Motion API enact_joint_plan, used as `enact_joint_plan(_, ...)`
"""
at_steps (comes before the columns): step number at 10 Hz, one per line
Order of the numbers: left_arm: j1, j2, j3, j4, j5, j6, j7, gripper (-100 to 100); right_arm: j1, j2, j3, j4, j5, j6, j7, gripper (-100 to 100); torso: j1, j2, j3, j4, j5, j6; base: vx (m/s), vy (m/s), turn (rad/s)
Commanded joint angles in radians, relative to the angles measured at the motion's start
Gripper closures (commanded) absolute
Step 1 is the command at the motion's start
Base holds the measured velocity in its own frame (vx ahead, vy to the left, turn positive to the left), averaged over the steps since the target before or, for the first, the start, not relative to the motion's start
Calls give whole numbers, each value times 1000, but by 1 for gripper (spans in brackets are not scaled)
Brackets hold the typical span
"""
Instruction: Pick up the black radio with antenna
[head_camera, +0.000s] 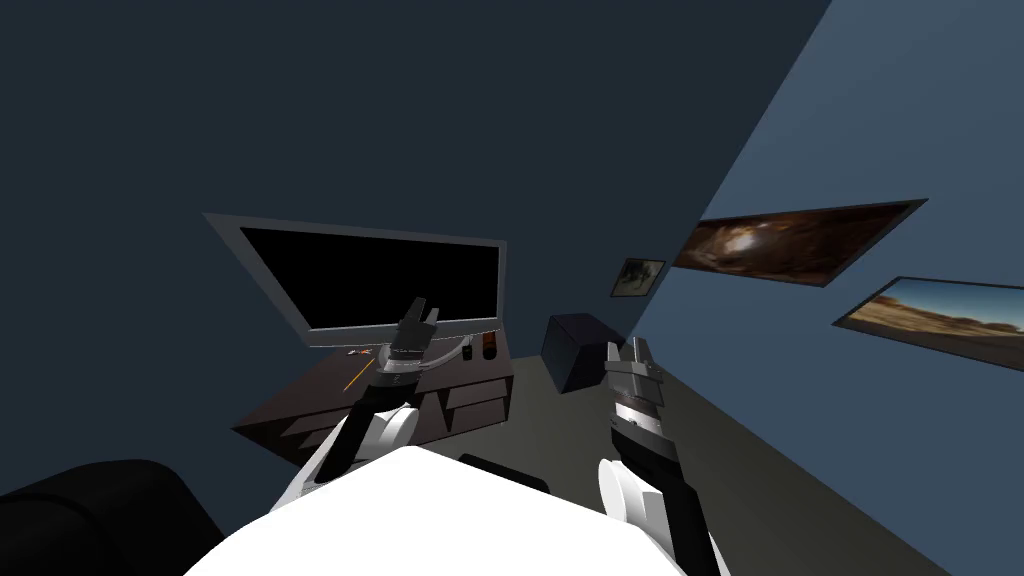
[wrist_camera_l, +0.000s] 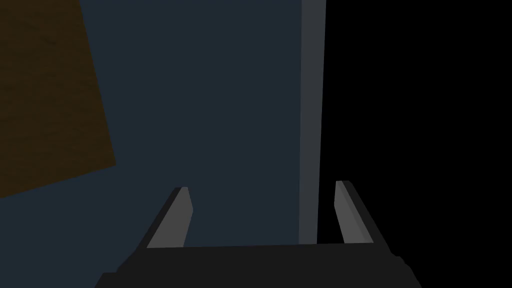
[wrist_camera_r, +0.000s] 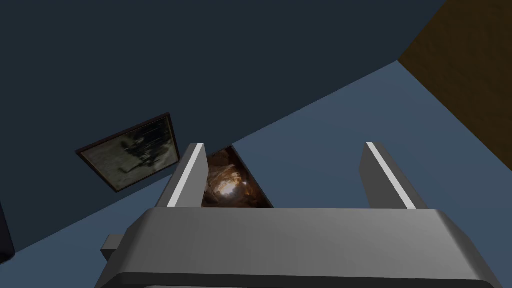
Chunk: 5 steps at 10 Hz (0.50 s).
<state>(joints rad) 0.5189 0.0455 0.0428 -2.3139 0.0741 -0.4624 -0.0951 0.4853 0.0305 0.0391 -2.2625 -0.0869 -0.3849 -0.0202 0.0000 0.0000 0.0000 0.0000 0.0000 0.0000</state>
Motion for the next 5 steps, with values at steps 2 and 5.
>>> enact_joint_plan(2, -7, 53, -19, 27, 14, 36, 12, -100, 0, 0, 0, 0, 0, 0, 0, 0, 1, 0, 0, 0, 0, 1, -6, 14, -127)
enact_joint_plan(5, -16, 109, -43, 69, 32, 84, 27, -100, 0, 0, 0, 0, 0, 0, 0, 0, 2, 0, 0, 0, 0, 0, -5, 27, -99)
